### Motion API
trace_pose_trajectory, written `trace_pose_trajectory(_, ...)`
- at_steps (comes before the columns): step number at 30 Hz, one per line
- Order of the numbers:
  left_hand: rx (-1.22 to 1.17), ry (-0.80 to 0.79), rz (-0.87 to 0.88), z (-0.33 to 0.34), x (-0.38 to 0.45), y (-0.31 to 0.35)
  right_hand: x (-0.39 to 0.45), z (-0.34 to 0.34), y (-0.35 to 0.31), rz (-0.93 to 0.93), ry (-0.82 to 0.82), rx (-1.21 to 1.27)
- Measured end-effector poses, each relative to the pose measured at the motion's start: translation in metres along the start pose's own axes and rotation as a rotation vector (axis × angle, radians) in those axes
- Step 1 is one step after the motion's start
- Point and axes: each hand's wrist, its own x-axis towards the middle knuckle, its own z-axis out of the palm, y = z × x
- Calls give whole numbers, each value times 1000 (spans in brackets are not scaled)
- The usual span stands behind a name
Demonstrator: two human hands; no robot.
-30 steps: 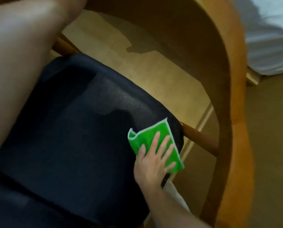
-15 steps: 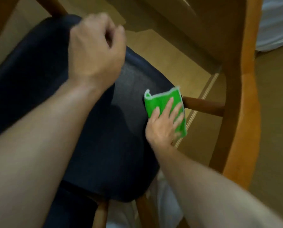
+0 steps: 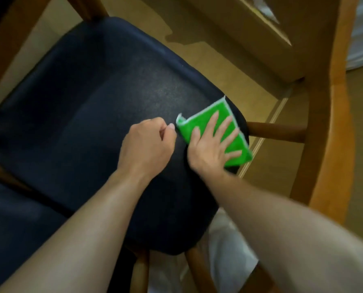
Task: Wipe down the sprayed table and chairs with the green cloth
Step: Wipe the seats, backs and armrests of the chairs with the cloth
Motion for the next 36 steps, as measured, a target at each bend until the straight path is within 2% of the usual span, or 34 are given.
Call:
trace_pose_trajectory(2, -7, 12, -28, -3, -4, -9, 35, -16, 5, -34, 41, -3)
trace_pose_trajectory(4, 5, 12, -64, -9, -7, -14, 29, -17, 16, 28, 73, 35)
trace_pose_trajectory(7, 2, 23, -94, -15, -8, -13, -47, 11, 29, 271, 66, 82)
trace_pose_trajectory(8, 1, 37, -96, -17, -8, -12, -83, 25, 27, 291, 29, 45)
trace_pose_trajectory(10, -2, 67, -90, -19, -7, -10, -152, 45, 13, 211, -60, -68)
trace_pose_trajectory(13, -7, 84, -87, -21, -5, -12, -203, 63, -1, -38, -198, -240)
trace_pose_trajectory(16, -6, 87, -91, -23, -4, -16, -178, 56, 6, -275, -183, -267)
trace_pose_trajectory(19, -8, 101, -124, -23, -7, -18, -96, 36, 15, -487, -108, -211)
trace_pose_trajectory(22, -38, 123, -158, -27, -13, -24, 4, 3, 2, -457, -30, -205)
trace_pose_trajectory(25, -96, 175, -185, -36, -17, -34, 41, -12, -15, -310, 31, -111)
trace_pose_trajectory(28, -99, 240, -235, -46, -17, -42, -18, 15, -25, -171, 74, -86)
trace_pose_trajectory(29, -74, 247, -242, -48, -18, -43, -58, 29, -22, -231, 45, -123)
trace_pose_trajectory(31, -34, 250, -246, -50, -21, -43, -146, 54, -5, -524, -71, -206)
trace_pose_trajectory(33, -34, 232, -245, -49, -25, -42, -188, 59, 19, -785, -198, -325)
trace_pose_trajectory(34, -26, 223, -251, -49, -27, -41, -188, 58, 26, -830, -255, -344)
trace_pose_trajectory(36, 8, 203, -267, -47, -29, -38, -169, 45, 29, -763, -302, -337)
